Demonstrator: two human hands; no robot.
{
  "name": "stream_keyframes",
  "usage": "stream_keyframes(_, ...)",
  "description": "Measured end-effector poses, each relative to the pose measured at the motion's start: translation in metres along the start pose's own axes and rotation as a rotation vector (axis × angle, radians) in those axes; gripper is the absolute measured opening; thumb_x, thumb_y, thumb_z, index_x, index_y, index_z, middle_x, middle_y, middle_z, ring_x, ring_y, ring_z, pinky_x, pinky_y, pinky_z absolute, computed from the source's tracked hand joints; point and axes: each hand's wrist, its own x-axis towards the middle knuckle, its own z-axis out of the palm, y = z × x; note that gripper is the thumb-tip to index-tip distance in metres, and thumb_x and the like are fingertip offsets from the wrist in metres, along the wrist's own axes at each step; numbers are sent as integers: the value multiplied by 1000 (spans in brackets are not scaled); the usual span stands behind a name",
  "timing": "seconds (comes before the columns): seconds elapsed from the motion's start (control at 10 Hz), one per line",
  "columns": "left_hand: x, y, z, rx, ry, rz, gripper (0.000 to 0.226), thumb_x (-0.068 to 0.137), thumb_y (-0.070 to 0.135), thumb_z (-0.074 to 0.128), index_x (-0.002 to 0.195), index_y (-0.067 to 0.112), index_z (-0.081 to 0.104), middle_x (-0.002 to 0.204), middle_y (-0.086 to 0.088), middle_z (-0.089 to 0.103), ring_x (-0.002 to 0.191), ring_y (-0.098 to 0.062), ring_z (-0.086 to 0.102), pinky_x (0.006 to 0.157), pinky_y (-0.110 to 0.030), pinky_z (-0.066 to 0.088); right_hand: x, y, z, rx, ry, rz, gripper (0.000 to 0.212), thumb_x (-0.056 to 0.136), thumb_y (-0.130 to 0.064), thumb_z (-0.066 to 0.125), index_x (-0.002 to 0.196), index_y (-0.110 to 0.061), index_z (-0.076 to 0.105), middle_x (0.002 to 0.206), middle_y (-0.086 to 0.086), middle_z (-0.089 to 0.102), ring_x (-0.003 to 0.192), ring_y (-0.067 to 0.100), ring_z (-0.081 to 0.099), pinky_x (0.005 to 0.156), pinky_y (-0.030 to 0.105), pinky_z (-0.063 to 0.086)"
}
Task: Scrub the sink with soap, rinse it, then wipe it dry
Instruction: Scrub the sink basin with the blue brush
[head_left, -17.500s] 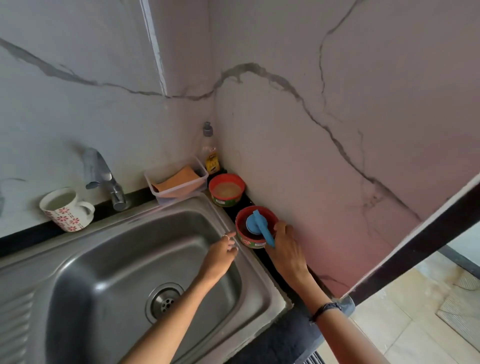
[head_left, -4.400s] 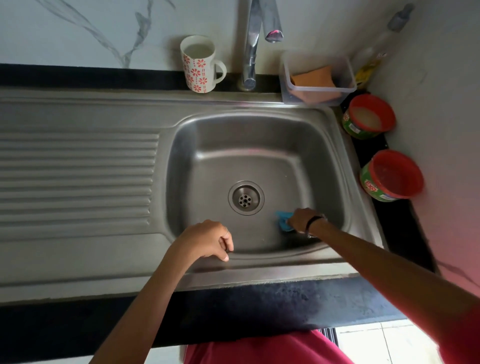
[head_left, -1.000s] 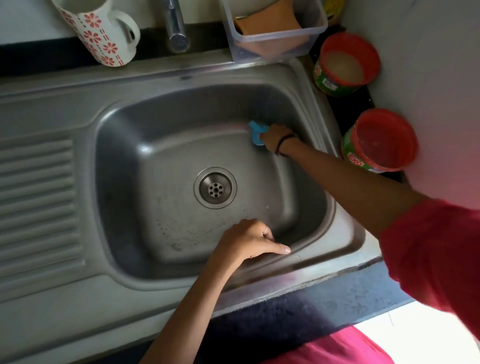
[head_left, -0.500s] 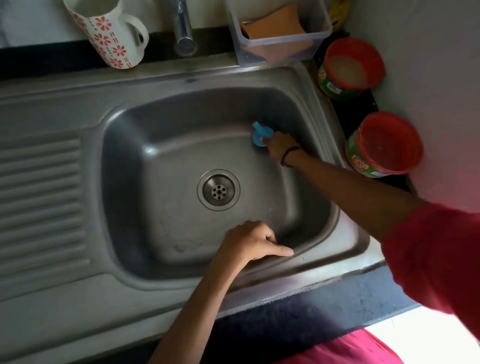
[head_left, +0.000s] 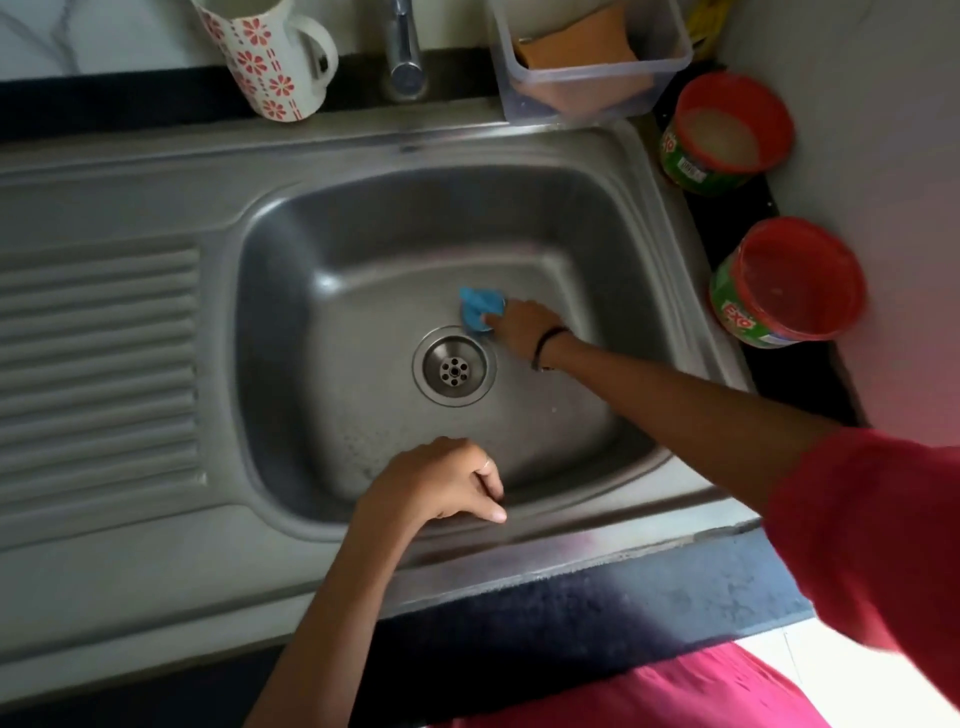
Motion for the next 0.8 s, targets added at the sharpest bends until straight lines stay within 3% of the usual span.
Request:
stream_keyframes(0.2,-9,-21,1,-44,25,-26,28,72,35,76,99,28,68,92,12,67,84,-5,60,80,-24,44,-52,11,53,-95,-115,-40,48,98,-43,37,123,-5,51,119,19,61,104,33,59,88,39,46)
stream_keyframes(0.3,-8,-19,1,-21,35,-12,29,73,35,76,99,27,68,95,10,67,82,-5,58,68,-19,40,-35,-13,63,57,-89,83,49,98,-40,38,123,0,51,121,22,58,110,34,56,90,38,44)
stream_keyframes(0.4,-6,-19,2,-23,52,6,28,72,34,76,98,27,68,93,11,67,83,-6,58,68,-20,38,-17,-52,82,802,52,413,48,98,-34,41,131,1,46,131,18,53,119,32,51,96,34,40)
stream_keyframes(0.5,-9,-21,4,-62,57,14,28,73,33,76,99,25,68,89,14,64,80,-3,56,69,-17,39,-20,-77,91,1646,-9,669,45,97,-40,41,126,-5,48,106,10,65,95,21,63,84,24,48)
stream_keyframes(0.6,-9,-22,4,-79,70,9,28,71,35,77,96,27,69,92,11,67,82,-6,60,75,-22,42,-29,-53,77,1485,-102,557,35,99,-36,39,97,-4,53,74,7,61,52,11,58,39,12,39)
stream_keyframes(0.7,-9,-20,5,-49,102,-2,28,69,37,78,94,28,70,87,11,67,86,-12,64,74,-24,44,-28,-6,58,207,-151,77,49,97,-39,41,119,3,55,118,21,60,100,27,58,71,26,41)
stream_keyframes(0.8,-10,-18,4,-38,93,-20,27,71,37,77,95,28,69,86,12,67,89,-18,66,67,-23,42,-18,-11,15,-609,-233,-189,51,97,-47,35,120,-7,57,119,15,61,109,31,58,88,34,43)
